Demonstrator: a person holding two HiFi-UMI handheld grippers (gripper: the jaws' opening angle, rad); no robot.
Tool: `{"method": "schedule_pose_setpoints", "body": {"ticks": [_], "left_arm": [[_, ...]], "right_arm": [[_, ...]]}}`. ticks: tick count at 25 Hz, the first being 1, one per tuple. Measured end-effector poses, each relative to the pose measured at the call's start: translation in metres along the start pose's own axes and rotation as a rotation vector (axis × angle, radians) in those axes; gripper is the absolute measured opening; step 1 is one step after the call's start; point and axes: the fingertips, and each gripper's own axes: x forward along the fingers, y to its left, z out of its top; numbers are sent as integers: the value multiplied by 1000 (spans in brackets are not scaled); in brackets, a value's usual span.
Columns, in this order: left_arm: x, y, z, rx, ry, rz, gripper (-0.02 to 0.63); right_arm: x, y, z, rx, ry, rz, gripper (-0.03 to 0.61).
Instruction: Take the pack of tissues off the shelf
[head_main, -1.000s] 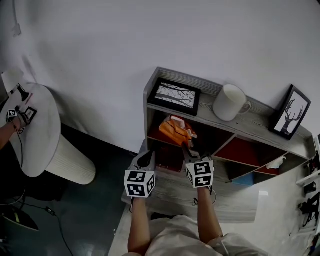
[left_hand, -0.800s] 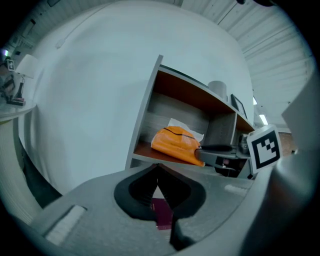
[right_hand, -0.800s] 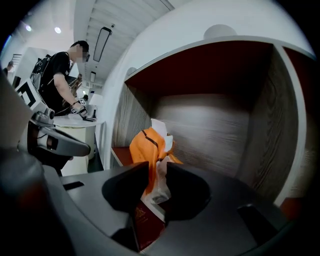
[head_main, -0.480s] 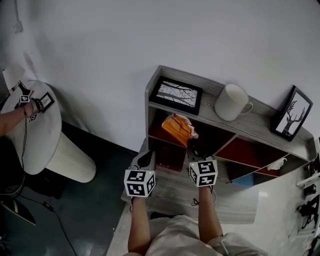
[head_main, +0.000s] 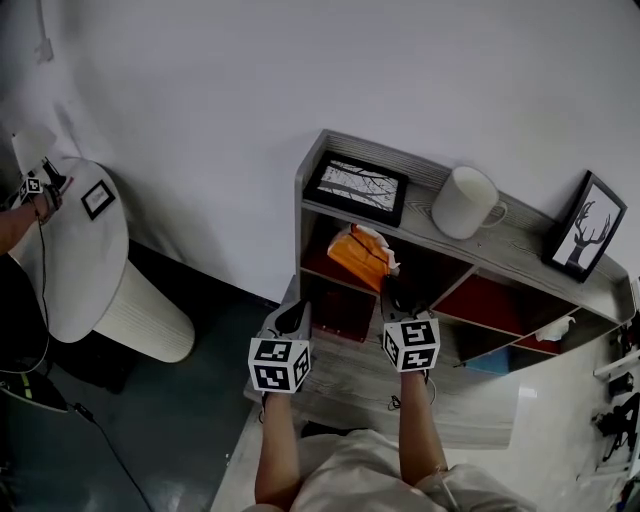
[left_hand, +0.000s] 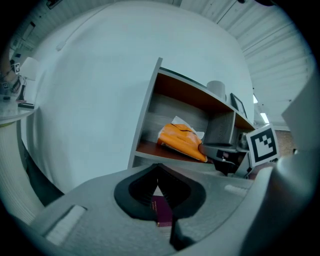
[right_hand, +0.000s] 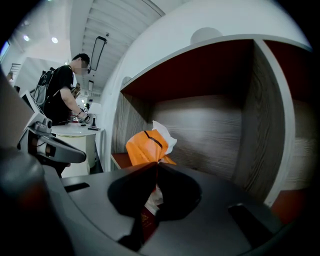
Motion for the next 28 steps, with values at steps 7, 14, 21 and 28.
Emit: {"method": "schedule_pose_setpoints", "body": {"ticks": [7, 14, 21, 28], "left_arm": [[-15, 4, -10, 20, 21, 30, 8], [-37, -1, -10, 61, 26, 51, 9], [-60, -10, -25, 73, 46, 56, 8], [-72, -37, -37, 106, 56, 15, 8]], "right_arm": [[-12, 5, 7, -29, -19, -6, 20], [-31, 13, 11, -39, -34, -21, 20], [-63, 25, 5, -31, -44, -35, 20], [-98, 24, -7, -29, -46, -64, 20]]}}
